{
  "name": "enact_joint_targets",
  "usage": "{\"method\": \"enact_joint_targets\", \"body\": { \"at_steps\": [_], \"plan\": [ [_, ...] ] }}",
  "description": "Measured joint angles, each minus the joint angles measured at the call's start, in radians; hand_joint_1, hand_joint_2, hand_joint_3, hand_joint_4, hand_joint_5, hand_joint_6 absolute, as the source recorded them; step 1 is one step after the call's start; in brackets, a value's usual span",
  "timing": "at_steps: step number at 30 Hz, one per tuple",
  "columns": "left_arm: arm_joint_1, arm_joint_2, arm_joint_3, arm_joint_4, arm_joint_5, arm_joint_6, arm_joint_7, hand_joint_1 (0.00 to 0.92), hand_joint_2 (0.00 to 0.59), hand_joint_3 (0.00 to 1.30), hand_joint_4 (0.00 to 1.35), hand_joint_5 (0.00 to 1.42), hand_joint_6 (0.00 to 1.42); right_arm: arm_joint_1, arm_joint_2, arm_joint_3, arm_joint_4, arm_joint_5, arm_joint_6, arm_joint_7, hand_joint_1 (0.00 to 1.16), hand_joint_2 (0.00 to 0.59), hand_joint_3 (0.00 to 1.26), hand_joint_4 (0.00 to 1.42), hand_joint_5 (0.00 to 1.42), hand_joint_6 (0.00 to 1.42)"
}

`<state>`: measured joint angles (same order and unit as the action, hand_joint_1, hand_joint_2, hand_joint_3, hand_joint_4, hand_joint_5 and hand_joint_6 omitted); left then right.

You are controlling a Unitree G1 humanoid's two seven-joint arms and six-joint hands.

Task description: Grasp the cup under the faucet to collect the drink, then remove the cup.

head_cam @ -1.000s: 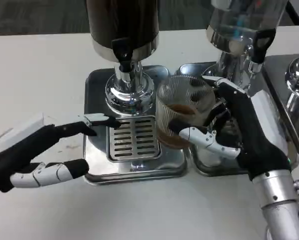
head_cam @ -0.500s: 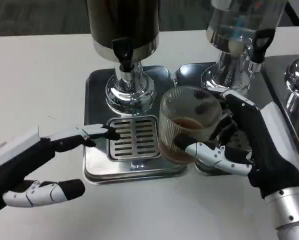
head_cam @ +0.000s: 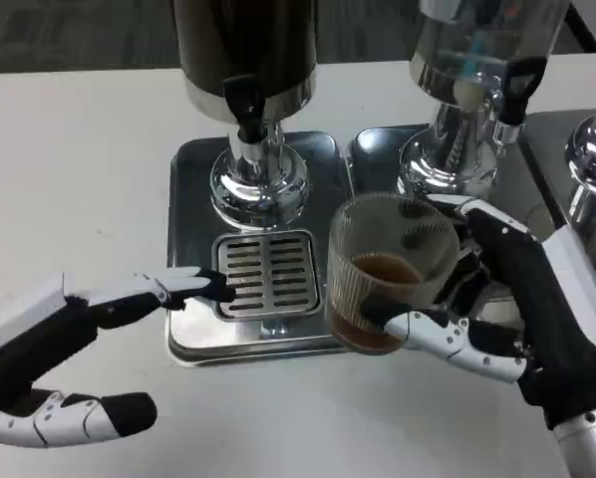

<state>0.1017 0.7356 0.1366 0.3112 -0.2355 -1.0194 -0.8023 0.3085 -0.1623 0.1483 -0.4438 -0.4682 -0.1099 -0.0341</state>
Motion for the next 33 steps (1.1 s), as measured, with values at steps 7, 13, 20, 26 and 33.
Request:
{"method": "enact_joint_targets", "body": {
  "at_steps": [7, 13, 20, 26, 33],
  "plan": [
    [0.02, 0.005, 0.002, -0.021, -0.015, 0.003, 0.0, 0.0, 0.128, 0.22, 0.1, 0.12, 0.26, 0.021, 0.0, 0.0, -0.015, 0.0, 0.001, 0.008, 0.69, 0.241, 0.55, 0.69, 0.82, 0.94],
    [0.024, 0.006, 0.002, -0.026, -0.025, 0.003, 0.0, 0.0, 0.128, 0.22, 0.1, 0.12, 0.26, 0.024, 0.001, -0.001, -0.029, 0.0, 0.001, 0.009, 0.69, 0.241, 0.55, 0.69, 0.82, 0.96],
    [0.027, 0.006, 0.005, -0.027, -0.024, 0.003, 0.001, 0.0, 0.125, 0.22, 0.1, 0.12, 0.26, 0.026, 0.001, -0.007, -0.029, 0.0, 0.001, 0.01, 0.69, 0.241, 0.56, 0.69, 0.82, 0.96],
    [0.04, 0.006, 0.015, -0.043, -0.001, 0.002, 0.022, 0.0, 0.131, 0.22, 0.09, 0.11, 0.26, 0.027, 0.0, -0.01, -0.029, 0.002, 0.001, 0.015, 0.69, 0.241, 0.56, 0.7, 0.83, 0.97],
    [0.054, 0.006, 0.034, -0.058, 0.011, 0.001, 0.042, 0.0, 0.125, 0.21, 0.08, 0.1, 0.26, 0.026, -0.001, -0.022, -0.029, 0.007, 0.001, 0.019, 0.7, 0.238, 0.56, 0.7, 0.83, 0.98]
  ]
}}
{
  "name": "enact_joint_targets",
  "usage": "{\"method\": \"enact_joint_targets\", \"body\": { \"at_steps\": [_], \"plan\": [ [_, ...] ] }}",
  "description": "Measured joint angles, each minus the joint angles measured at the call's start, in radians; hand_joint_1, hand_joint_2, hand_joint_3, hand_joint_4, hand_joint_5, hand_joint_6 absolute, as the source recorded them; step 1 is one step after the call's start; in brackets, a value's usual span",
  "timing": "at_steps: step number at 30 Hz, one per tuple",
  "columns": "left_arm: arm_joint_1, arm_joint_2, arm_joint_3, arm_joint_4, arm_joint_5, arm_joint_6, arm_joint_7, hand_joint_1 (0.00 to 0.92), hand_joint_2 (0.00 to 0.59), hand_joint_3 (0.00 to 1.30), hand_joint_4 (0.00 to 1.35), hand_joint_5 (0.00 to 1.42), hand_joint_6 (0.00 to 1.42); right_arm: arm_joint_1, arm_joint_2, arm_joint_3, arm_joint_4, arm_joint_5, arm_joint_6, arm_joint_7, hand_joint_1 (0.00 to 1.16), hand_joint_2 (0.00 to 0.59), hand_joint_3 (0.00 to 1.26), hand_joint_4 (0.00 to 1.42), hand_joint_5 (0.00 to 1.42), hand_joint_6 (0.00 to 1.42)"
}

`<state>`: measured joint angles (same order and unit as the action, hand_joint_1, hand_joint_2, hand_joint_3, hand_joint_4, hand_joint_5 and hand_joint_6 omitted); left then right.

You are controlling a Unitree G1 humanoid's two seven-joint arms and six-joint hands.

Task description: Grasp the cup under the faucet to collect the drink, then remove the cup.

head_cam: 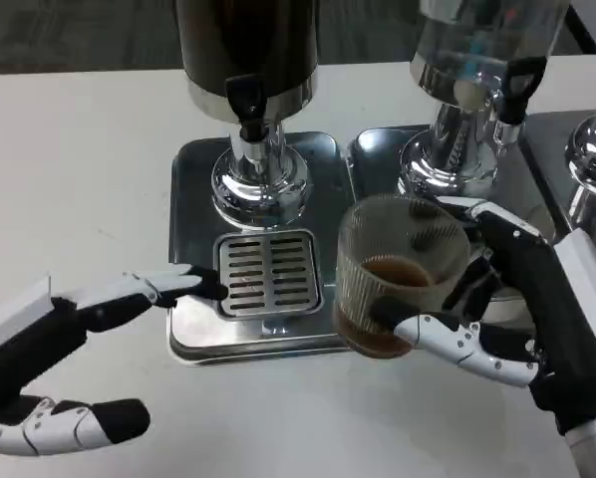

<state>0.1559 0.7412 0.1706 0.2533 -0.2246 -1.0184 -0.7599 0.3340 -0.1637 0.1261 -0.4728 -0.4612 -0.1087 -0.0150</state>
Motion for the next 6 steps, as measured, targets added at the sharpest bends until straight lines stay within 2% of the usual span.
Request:
{"method": "enact_joint_targets", "body": {
  "at_steps": [6],
  "plan": [
    [0.006, 0.0, 0.006, -0.009, 0.006, 0.0, 0.007, 0.0, 0.124, 0.21, 0.08, 0.1, 0.26, -0.01, 0.0, -0.001, 0.0, 0.014, 0.0, 0.009, 0.7, 0.234, 0.56, 0.7, 0.84, 0.98]
  ]
}}
